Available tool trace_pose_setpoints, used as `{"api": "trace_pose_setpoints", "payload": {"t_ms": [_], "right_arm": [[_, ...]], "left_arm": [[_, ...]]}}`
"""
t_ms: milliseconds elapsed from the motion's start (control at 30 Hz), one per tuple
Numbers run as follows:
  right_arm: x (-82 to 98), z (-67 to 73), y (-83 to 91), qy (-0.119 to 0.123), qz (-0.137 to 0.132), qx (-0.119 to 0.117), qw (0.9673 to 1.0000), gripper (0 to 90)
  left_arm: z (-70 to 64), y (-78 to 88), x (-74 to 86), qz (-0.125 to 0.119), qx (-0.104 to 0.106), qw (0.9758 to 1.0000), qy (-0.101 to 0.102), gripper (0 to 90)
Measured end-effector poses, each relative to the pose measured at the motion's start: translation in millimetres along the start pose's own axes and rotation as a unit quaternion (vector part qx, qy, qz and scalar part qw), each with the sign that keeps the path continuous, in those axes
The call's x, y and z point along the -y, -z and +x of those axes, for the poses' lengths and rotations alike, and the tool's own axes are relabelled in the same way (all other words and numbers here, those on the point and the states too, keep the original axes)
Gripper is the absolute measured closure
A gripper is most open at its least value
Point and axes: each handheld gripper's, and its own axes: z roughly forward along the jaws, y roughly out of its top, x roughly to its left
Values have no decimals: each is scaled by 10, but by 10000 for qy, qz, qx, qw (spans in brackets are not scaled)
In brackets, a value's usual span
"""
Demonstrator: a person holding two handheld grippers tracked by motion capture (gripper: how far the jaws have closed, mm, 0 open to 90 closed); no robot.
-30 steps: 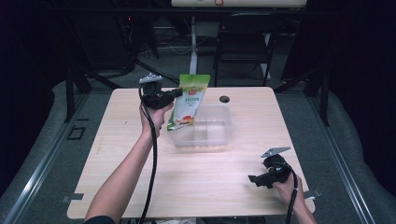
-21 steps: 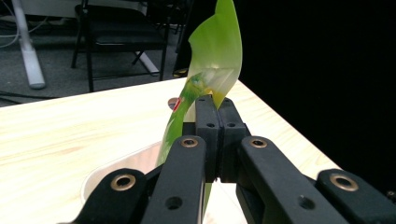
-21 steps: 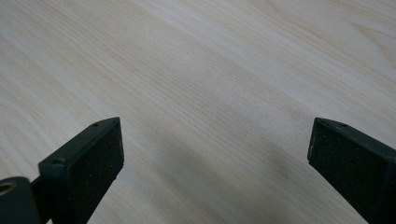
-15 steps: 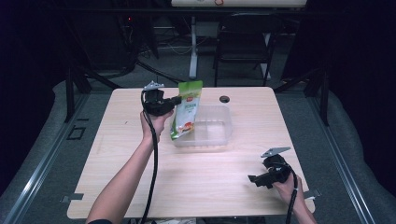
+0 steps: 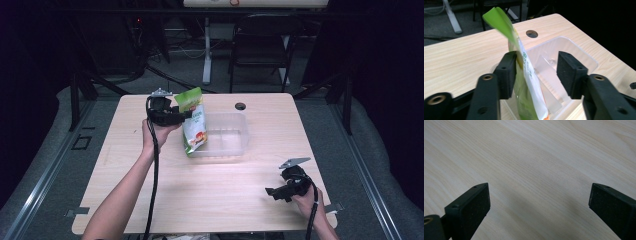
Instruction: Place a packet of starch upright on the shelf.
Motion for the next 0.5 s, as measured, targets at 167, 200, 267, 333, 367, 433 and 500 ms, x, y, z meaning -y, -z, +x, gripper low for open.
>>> {"api": "trace_pose_setpoints", "payload": {"t_ms": [167,200,267,333,367,433,500], "right_arm": [[1,-1,6,6,0,-48,10000,31],[1,-2,6,7,2,-68,10000,31],[1,-3,6,13,5,-72,10000,31],[2,-3,6,11,0,-57,10000,31],[2,-3,6,9,3,-60,10000,31],[2,-4,5,5,2,-67,10000,31],[2,-4,4,5,6,-70,10000,31]], "left_arm": [[73,-71,-90,65,-122,9998,127,409],[88,-90,-101,73,-167,9997,137,408],[122,-131,-115,137,-211,9995,168,405],[156,-182,-115,175,-234,9993,212,408],[172,-206,-112,210,-240,9993,218,422],[193,-256,-105,317,-264,9990,193,477],[196,-279,-98,324,-303,9988,213,545]]}}
